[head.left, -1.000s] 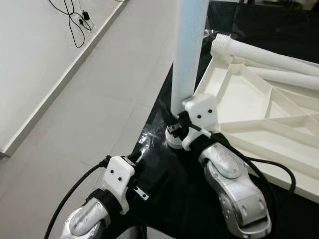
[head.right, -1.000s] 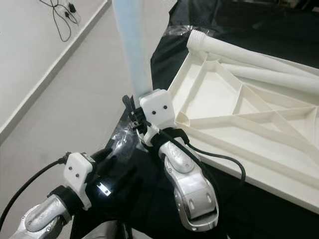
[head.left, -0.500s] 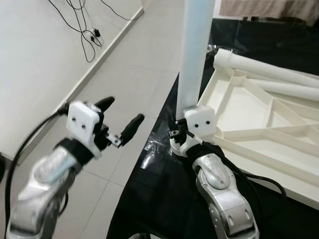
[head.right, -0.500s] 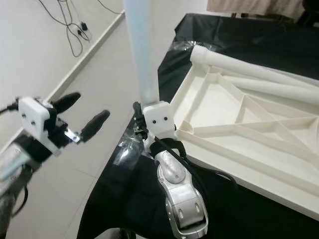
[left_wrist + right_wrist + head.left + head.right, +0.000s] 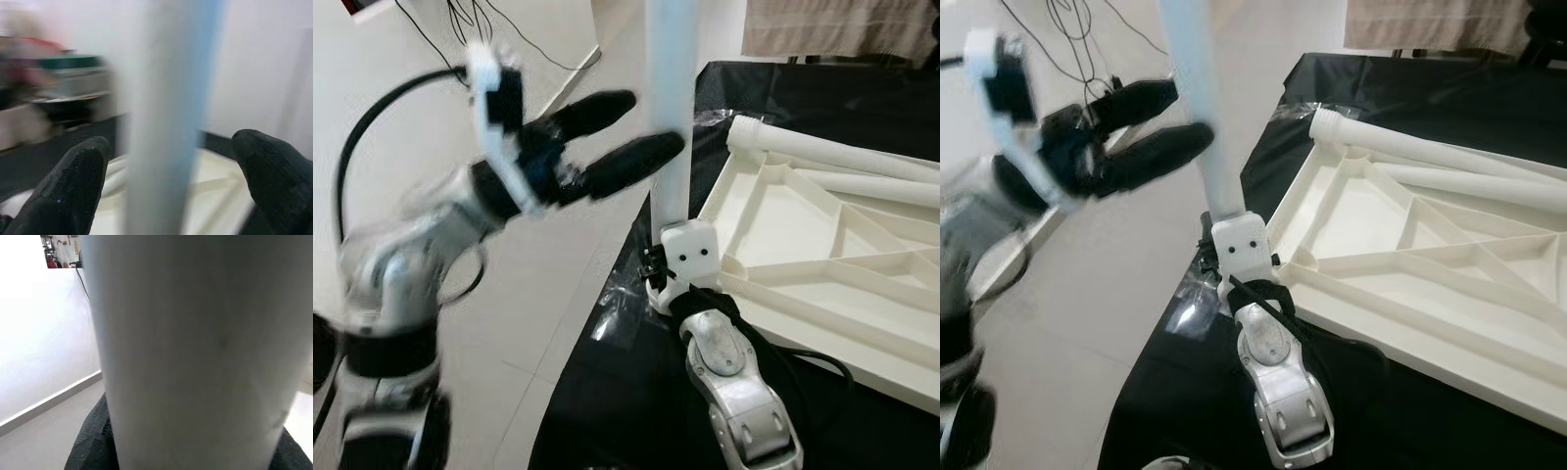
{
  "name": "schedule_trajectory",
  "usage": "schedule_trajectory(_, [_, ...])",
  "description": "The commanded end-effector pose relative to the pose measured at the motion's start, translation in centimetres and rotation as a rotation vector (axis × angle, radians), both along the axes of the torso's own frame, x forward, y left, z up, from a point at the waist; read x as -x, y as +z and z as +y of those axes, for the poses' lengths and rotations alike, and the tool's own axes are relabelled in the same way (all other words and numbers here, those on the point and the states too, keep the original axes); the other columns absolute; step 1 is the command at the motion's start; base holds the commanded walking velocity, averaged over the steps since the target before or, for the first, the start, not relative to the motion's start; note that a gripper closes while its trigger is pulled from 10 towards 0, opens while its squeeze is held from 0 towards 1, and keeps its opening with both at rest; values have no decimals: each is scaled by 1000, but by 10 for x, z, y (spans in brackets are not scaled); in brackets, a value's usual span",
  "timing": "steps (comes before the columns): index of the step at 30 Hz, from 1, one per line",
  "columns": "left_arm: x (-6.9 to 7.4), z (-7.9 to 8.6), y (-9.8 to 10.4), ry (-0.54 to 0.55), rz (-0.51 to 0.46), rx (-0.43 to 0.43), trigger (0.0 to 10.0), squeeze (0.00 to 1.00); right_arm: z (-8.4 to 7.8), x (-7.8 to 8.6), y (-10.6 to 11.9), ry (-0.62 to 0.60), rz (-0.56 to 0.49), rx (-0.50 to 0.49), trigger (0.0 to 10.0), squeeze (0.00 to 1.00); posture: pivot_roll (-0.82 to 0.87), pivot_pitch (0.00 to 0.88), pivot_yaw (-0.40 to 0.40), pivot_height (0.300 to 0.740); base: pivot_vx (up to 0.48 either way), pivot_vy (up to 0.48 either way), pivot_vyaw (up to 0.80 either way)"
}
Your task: Building children table
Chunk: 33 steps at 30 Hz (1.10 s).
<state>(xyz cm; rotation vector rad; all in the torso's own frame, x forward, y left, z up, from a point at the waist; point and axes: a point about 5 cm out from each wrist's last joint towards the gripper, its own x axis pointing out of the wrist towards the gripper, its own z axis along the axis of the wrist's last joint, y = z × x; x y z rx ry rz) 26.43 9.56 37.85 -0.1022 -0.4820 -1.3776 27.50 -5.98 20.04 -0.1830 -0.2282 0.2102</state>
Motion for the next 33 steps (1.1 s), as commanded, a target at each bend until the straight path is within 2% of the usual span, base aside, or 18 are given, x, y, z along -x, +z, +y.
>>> schedule_trajectory(1, [0, -2, -3, -42, 21, -27, 10000, 0, -1, -1, -31, -13, 144, 52, 10000, 0, 22, 194, 142, 740, 0, 0, 0])
schedule_trajectory(6, [-4, -8, 2, -23, 0, -104, 10000, 0, 3, -1, -31, -1, 134, 53, 10000, 0, 21, 194, 144, 740, 0, 0, 0])
schedule_trajectory(8, [-20, -12, 0, 100, -11, -169, 10000, 0, 7, -1, -28, 24, 119, 61, 10000, 0, 17, 199, 144, 740, 0, 0, 0])
schedule_trajectory(9, [-20, -12, 0, 100, -11, -169, 10000, 0, 7, -1, -28, 24, 119, 61, 10000, 0, 17, 199, 144, 740, 0, 0, 0])
schedule_trajectory(11, [-32, -14, 0, 180, -28, -207, 10000, 0, 10, -1, -27, 43, 111, 69, 10000, 0, 17, 199, 144, 740, 0, 0, 0])
schedule_trajectory(12, [-32, -14, 0, 180, -28, -207, 10000, 0, 10, -1, -27, 43, 111, 69, 10000, 0, 17, 199, 144, 740, 0, 0, 0])
schedule_trajectory(13, [-33, -13, 2, 199, -49, -222, 4078, 0, 10, -2, -27, 49, 110, 71, 10000, 0, 17, 203, 141, 740, 0, 0, 0])
schedule_trajectory(15, [-34, -13, 3, 213, -64, -233, 4078, 0, 11, -2, -27, 54, 110, 72, 10000, 0, 17, 203, 141, 740, 0, 0, 0])
schedule_trajectory(16, [-35, -3, 6, 272, -100, -241, 0, 0, 14, -2, -26, 83, 111, 84, 10000, 0, 16, 204, 141, 740, 0, 0, 0])
schedule_trajectory(21, [-37, 5, 8, 318, -114, -239, 0, 0, 16, -3, -25, 105, 110, 93, 10000, 0, 9, 204, 134, 740, 0, 0, 0])
schedule_trajectory(27, [-43, 7, 6, 337, -108, -227, 0, 0, 16, -6, -21, 138, 97, 116, 10000, 0, 5, 203, 126, 740, 0, 0, 0])
schedule_trajectory(28, [-44, 6, 6, 339, -109, -222, 0, 0, 15, -8, -18, 159, 91, 124, 10000, 467, 4, 204, 123, 740, 0, 0, 0])
schedule_trajectory(29, [-44, 6, 6, 339, -109, -222, 0, 0, 15, -8, -18, 159, 91, 124, 10000, 467, 4, 204, 123, 740, 0, 0, 0])
schedule_trajectory(30, [-45, 3, 6, 338, -111, -215, 0, 0, 11, -13, -13, 194, 86, 125, 10000, 1000, 5, 202, 119, 740, 0, 0, 0])
schedule_trajectory(33, [-45, 1, 6, 339, -112, -210, 0, 0, 6, -20, -6, 220, 62, 140, 10000, 1000, 1, 200, 116, 740, 0, 0, 0])
